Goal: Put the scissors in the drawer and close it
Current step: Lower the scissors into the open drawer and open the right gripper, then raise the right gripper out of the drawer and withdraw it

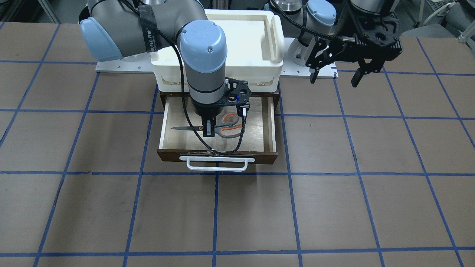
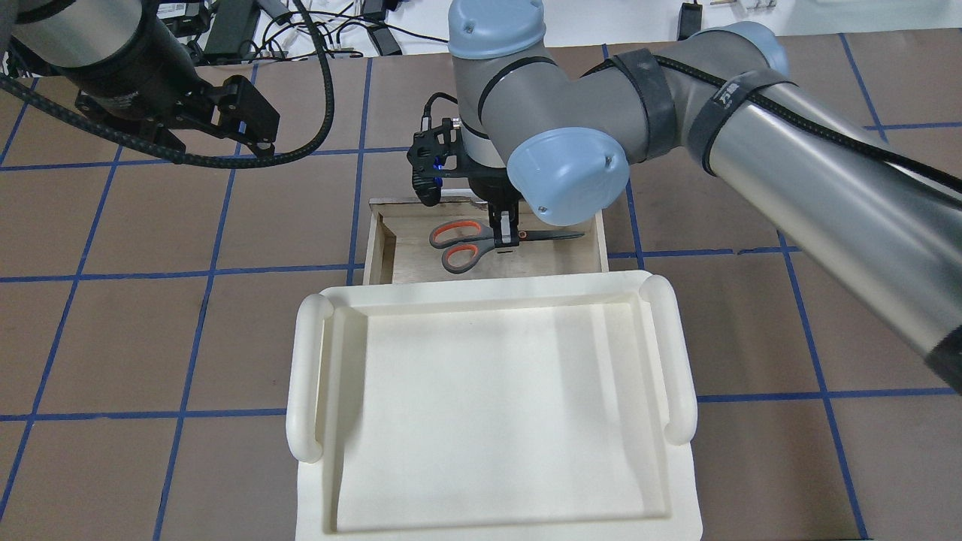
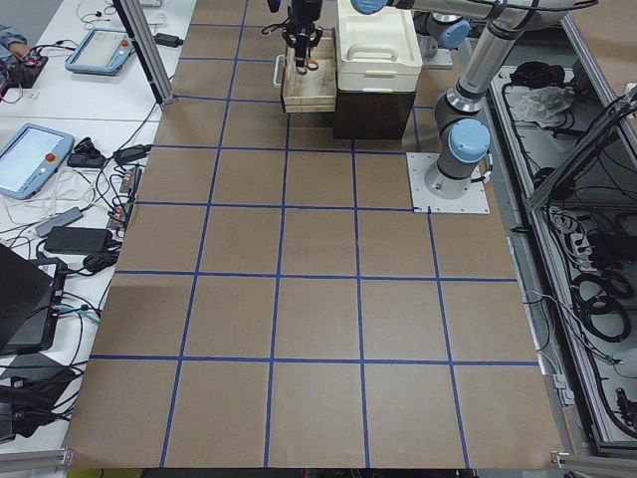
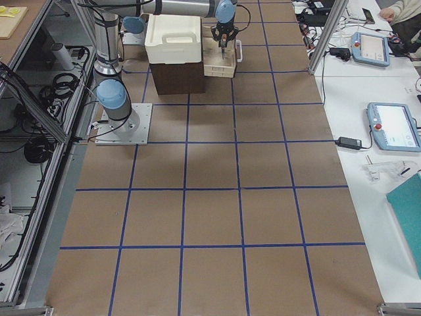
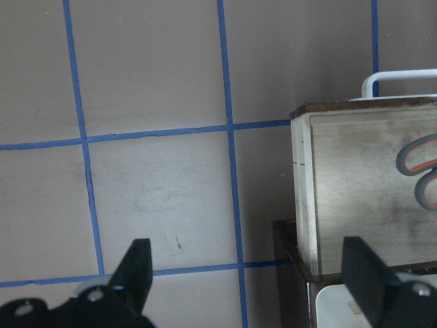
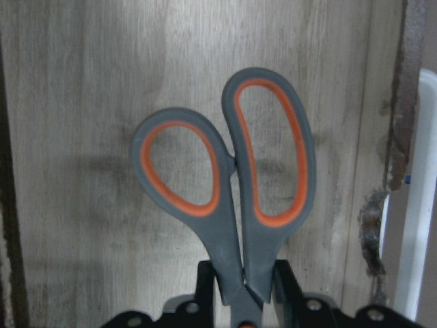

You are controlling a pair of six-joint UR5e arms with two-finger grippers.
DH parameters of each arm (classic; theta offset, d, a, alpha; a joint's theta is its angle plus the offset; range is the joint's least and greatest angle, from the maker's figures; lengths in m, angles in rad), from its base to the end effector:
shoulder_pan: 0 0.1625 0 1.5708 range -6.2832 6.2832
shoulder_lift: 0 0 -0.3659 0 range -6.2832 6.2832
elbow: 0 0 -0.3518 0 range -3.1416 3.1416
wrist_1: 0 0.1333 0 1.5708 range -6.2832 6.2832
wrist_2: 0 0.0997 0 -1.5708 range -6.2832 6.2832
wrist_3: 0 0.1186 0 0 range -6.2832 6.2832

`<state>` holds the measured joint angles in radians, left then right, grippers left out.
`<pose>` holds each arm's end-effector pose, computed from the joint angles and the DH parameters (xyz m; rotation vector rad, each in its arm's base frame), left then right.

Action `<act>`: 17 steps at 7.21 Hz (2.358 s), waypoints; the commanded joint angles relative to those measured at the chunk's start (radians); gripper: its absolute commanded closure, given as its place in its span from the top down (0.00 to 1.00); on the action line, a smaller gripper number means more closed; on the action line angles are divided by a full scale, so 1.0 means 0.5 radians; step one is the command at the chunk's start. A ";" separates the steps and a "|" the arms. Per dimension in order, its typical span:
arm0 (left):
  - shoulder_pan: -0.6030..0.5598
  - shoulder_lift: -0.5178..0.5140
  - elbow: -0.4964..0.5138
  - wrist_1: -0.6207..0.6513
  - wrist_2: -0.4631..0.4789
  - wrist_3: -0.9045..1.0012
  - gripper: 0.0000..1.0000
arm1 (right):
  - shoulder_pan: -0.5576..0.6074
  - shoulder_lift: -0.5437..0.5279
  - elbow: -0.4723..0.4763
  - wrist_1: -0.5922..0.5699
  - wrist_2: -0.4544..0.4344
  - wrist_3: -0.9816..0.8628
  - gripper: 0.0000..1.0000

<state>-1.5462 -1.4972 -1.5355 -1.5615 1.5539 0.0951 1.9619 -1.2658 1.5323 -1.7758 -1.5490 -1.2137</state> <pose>-0.1245 -0.4390 0.4596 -0.1117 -3.1243 0.1862 0.3320 -0.4488 0.2944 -2.2255 2.1525 0.0738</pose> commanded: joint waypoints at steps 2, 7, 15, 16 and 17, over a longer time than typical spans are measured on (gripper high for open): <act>0.000 0.000 0.000 0.000 0.000 0.000 1.00 | 0.009 -0.008 0.019 -0.001 0.036 0.007 0.77; 0.000 0.000 0.000 0.000 -0.003 0.000 1.00 | -0.265 -0.162 -0.009 0.011 0.070 0.628 0.99; -0.003 0.000 0.000 0.000 0.000 0.000 1.00 | -1.030 -0.438 -0.006 0.137 -0.007 2.151 1.00; -0.003 0.000 0.000 0.000 0.000 0.000 1.00 | -1.018 -0.505 0.006 0.143 0.021 2.255 1.00; 0.000 0.000 0.000 0.000 0.000 0.000 1.00 | -1.015 -0.548 0.009 0.161 0.033 2.353 1.00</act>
<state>-1.5472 -1.4971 -1.5355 -1.5616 1.5539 0.0951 1.4547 -1.5102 1.5336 -1.7042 -1.5401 -0.0933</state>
